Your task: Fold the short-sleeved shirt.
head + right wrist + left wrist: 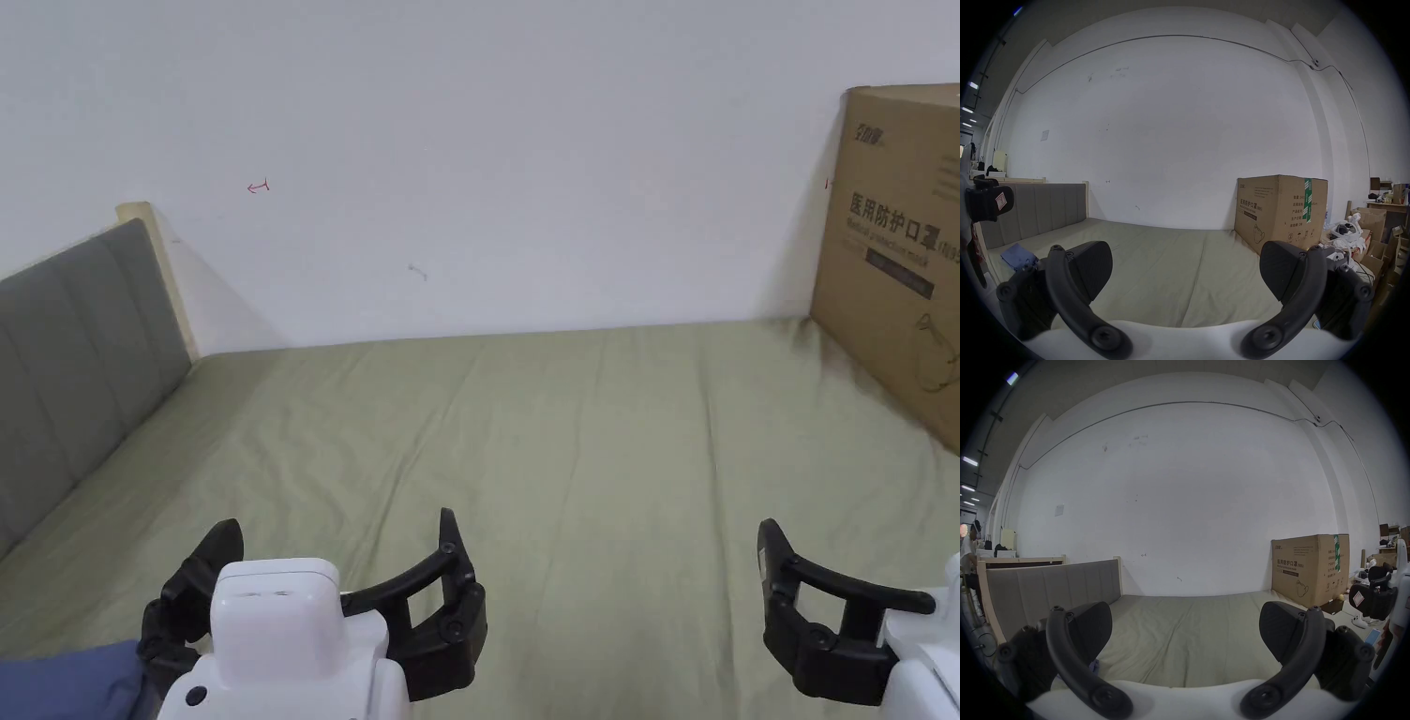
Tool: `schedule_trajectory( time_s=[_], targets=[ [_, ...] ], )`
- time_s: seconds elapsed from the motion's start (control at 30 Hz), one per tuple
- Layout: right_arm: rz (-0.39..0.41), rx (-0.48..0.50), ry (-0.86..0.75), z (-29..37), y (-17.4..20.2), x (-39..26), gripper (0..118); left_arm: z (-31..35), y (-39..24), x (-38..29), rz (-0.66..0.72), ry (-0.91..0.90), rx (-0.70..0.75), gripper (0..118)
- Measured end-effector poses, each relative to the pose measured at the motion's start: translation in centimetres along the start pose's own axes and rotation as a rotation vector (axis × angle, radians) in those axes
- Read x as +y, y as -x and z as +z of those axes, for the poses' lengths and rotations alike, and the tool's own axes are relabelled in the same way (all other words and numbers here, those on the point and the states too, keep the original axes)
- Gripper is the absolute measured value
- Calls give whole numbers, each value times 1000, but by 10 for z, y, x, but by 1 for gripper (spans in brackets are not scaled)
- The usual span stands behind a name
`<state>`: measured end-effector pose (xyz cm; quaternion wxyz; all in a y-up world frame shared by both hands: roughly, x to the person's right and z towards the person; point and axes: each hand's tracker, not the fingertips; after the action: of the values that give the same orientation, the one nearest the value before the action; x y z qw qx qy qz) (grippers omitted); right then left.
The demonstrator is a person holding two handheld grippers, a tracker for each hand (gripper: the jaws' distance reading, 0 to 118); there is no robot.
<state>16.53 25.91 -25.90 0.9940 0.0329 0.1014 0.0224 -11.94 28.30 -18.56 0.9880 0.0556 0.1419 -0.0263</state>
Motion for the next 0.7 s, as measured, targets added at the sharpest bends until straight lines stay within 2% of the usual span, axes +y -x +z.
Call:
schedule_trajectory(
  time_s=[0.17, 0.27, 0.43, 0.53, 0.63, 0.7],
  targets=[
    [11, 16, 19, -7, 7, 1, 118, -7, 12, 3, 29, 25, -68, 118],
    [13, 23, 27, -8, 11, 0, 118, -12, 11, 3, 31, 38, 1, 118],
    [27, 36, 46, -13, 13, 1, 118, -26, 20, 4, 63, 81, -20, 118],
    [39, 37, 59, -14, 15, 0, 118, -34, 20, 11, 92, 140, 29, 118],
    [44, 38, 77, -17, 14, -1, 118, -43, 15, 19, 71, 232, 99, 118],
    [44, 37, 89, -19, 14, -2, 118, -44, 12, 21, 56, 237, 95, 118]
  ],
)
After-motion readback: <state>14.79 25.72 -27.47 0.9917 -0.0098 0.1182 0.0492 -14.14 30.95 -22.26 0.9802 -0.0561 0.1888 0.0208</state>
